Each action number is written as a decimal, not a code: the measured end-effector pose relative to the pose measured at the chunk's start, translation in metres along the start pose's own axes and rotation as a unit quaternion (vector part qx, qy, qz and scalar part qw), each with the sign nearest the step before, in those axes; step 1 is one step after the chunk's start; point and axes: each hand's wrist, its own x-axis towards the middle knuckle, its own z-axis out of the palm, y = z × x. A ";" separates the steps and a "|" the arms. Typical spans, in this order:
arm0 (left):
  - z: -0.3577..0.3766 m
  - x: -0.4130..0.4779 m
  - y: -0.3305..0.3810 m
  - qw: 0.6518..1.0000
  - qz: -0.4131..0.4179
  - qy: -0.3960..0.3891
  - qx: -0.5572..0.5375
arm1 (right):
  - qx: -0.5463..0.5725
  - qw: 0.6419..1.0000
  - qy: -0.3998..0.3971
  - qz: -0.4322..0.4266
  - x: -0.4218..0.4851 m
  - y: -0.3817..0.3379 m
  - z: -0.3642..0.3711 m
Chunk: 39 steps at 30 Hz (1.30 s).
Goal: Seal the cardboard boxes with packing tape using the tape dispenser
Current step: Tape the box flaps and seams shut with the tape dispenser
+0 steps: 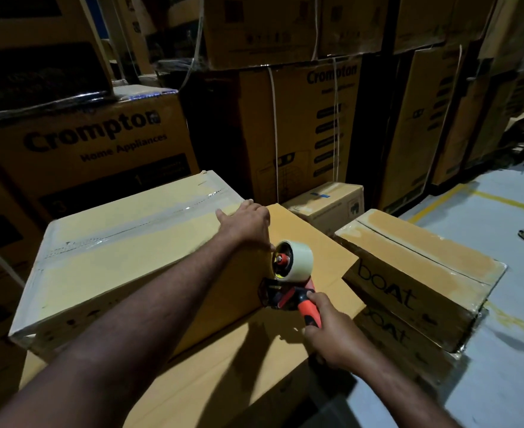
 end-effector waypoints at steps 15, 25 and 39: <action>0.027 -0.044 -0.033 0.977 0.003 0.179 0.116 | 0.265 0.964 -0.005 0.002 0.026 -0.021 -0.051; 0.045 -0.133 -0.085 0.968 -0.057 0.223 0.099 | 0.406 0.912 -0.061 -0.014 0.097 -0.032 -0.002; 0.083 -0.130 -0.090 0.891 -0.107 0.439 0.026 | 0.364 0.931 -0.037 0.013 0.220 -0.036 0.086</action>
